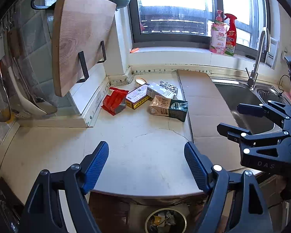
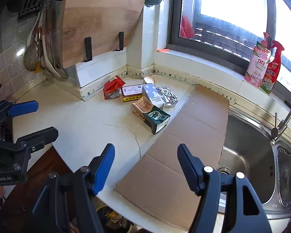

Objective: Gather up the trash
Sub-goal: 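Raise both open grippers back toward the remaining trash on the counter, then grasp the green-and-tan milk carton with the right gripper while the left grasps the blue-dotted box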

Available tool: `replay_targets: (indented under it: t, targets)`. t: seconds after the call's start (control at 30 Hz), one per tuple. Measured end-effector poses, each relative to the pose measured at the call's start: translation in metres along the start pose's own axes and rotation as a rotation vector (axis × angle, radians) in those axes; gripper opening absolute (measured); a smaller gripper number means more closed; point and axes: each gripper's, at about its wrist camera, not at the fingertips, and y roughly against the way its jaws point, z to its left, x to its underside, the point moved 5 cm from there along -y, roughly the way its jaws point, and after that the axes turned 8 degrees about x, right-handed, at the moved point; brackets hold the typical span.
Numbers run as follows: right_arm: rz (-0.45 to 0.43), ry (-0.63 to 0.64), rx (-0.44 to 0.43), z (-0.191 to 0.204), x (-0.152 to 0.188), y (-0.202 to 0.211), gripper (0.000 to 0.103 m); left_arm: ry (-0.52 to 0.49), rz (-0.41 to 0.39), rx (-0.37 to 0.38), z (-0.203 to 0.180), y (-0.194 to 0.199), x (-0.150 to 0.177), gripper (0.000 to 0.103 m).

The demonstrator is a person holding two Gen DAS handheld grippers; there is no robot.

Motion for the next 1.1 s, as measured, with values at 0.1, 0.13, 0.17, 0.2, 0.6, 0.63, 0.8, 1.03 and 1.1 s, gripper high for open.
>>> replay_targets:
  t: [0.1,0.13,0.17,0.2,0.6,0.63,0.8,1.03,1.1]
  targets:
    - [0.029,0.006,-0.017,-0.009,-0.013,-0.027,0.067,0.014,0.023,-0.005,0.005,-0.023,-0.012,0.079]
    - [0.038,0.009,-0.029,-0.012,-0.018,-0.036,0.067,0.024,0.03,-0.005,0.007,-0.03,-0.017,0.079]
    - [0.045,0.012,-0.042,-0.015,-0.023,-0.044,0.067,0.039,0.037,-0.001,0.011,-0.04,-0.022,0.079]
    - [0.051,0.014,-0.058,-0.017,-0.029,-0.053,0.067,0.051,0.043,0.001,0.014,-0.047,-0.026,0.079]
    - [0.222,0.09,-0.189,-0.012,-0.052,-0.166,0.067,0.092,0.116,-0.02,0.042,-0.131,-0.066,0.079]
    - [0.232,0.095,-0.192,-0.01,-0.051,-0.172,0.068,0.08,0.123,-0.023,0.042,-0.135,-0.066,0.079]
    - [0.239,0.134,-0.202,-0.003,-0.048,-0.184,0.068,0.058,0.156,-0.02,0.041,-0.151,-0.063,0.079]
    - [0.268,0.224,-0.163,0.006,-0.035,-0.199,0.054,0.069,0.166,-0.004,0.04,-0.157,-0.064,0.079]
    - [0.243,0.203,-0.172,0.005,-0.035,-0.192,0.052,0.065,0.16,0.0,0.038,-0.156,-0.067,0.079]
